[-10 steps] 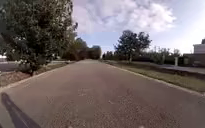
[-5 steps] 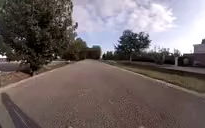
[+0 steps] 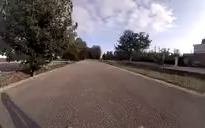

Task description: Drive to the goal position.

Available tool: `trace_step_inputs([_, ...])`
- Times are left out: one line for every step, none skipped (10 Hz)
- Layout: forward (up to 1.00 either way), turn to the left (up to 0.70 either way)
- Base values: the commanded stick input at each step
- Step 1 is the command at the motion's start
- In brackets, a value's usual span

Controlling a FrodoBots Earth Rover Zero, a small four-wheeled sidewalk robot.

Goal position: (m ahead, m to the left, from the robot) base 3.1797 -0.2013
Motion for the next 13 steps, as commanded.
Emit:
trace_step_inputs([0.44, 0.00])
trace_step_inputs([0.49, 0.00])
trace_step_inputs([0.55, 0.00])
trace_step_inputs([0.60, 0.00])
trace_step_inputs([0.66, 0.00])
trace_step_inputs([0.70, 0.00])
trace_step_inputs([0.70, 0.00])
trace_step_inputs([0.70, 0.00])
trace_step_inputs([0.70, 0.00])
trace_step_inputs([0.70, 0.00])
trace_step_inputs([0.70, 0.00])
trace_step_inputs([0.70, 0.00])
trace_step_inputs([0.70, 0.00])
